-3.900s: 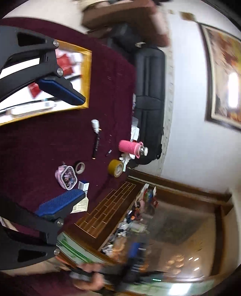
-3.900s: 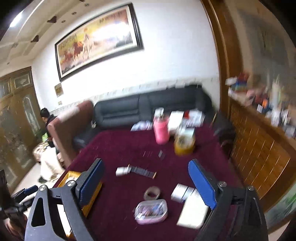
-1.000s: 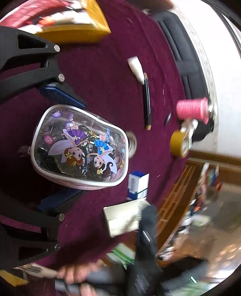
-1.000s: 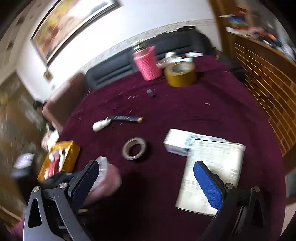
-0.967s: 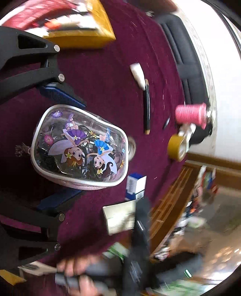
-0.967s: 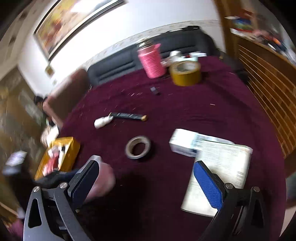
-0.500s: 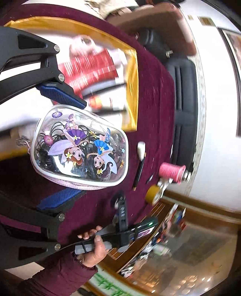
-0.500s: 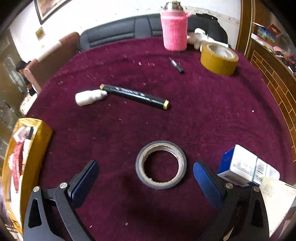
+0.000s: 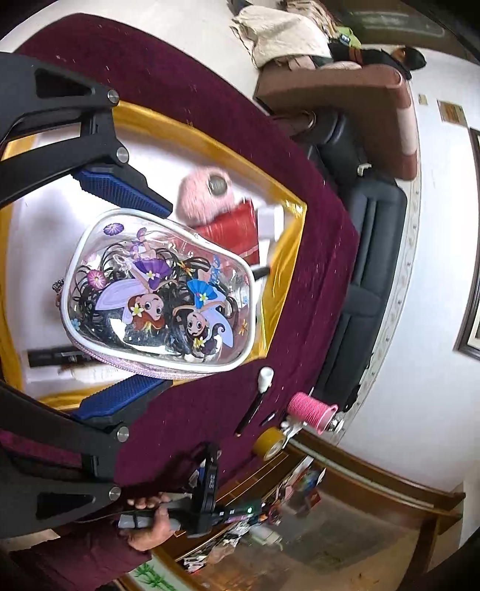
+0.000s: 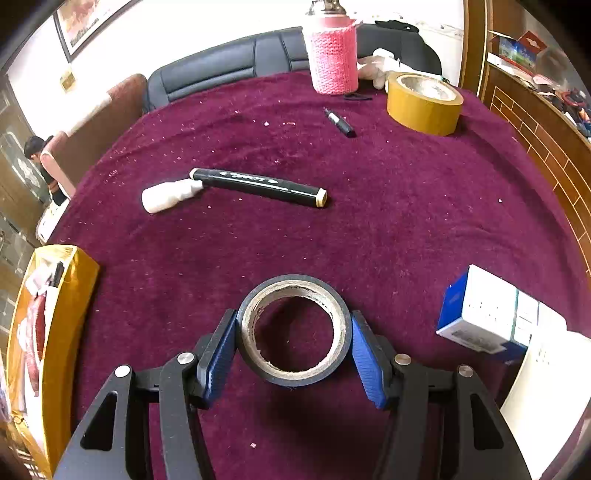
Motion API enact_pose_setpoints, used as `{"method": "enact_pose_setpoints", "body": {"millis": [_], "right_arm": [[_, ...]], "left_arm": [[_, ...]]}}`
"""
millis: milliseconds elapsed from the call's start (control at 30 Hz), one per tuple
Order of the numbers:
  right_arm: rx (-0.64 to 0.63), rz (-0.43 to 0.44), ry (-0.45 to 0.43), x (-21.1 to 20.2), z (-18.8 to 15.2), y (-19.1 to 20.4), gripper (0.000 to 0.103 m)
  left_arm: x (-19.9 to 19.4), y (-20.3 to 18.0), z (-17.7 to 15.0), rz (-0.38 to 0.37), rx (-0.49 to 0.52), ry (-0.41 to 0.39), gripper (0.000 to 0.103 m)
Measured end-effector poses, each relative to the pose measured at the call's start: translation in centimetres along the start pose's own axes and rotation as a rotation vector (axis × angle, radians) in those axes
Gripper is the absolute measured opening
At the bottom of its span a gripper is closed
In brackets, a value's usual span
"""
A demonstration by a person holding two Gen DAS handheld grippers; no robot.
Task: Organize objects
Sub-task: 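Lower the cartoon pouch into the yellow box while the right tool carries the tape roll over it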
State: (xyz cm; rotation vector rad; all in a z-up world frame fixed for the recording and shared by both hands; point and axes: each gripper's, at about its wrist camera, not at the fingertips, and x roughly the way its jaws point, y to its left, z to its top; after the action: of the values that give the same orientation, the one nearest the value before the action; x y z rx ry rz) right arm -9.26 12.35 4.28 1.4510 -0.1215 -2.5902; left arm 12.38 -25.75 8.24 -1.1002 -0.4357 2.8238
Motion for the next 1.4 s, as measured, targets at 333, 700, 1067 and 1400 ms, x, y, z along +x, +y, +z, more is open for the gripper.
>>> {"method": "enact_pose_setpoints", "body": {"millis": [333, 700, 1067, 1400], "right_arm": [[-0.051, 0.149, -0.093, -6.1, -1.3, 4.9, 0.064], [-0.279, 0.407, -0.042, -8.7, -5.7, 19.2, 0.064], [-0.515, 0.422, 0.069, -5.9, -12.2, 30.3, 0.065], [-0.574, 0.403, 0.110, -4.8, -14.2, 31.6, 0.065]], "left_arm": [[-2.6, 3.2, -1.2, 0.137, -0.022, -0.006, 0.083], [-0.2, 4.2, -1.6, 0.240, 0.046, 0.070, 0.083], [2.2, 4.8, -0.6, 0.244, 0.074, 0.099, 0.083], [-0.4, 6.4, -0.2, 0.131, -0.048, -0.003, 0.084]]}}
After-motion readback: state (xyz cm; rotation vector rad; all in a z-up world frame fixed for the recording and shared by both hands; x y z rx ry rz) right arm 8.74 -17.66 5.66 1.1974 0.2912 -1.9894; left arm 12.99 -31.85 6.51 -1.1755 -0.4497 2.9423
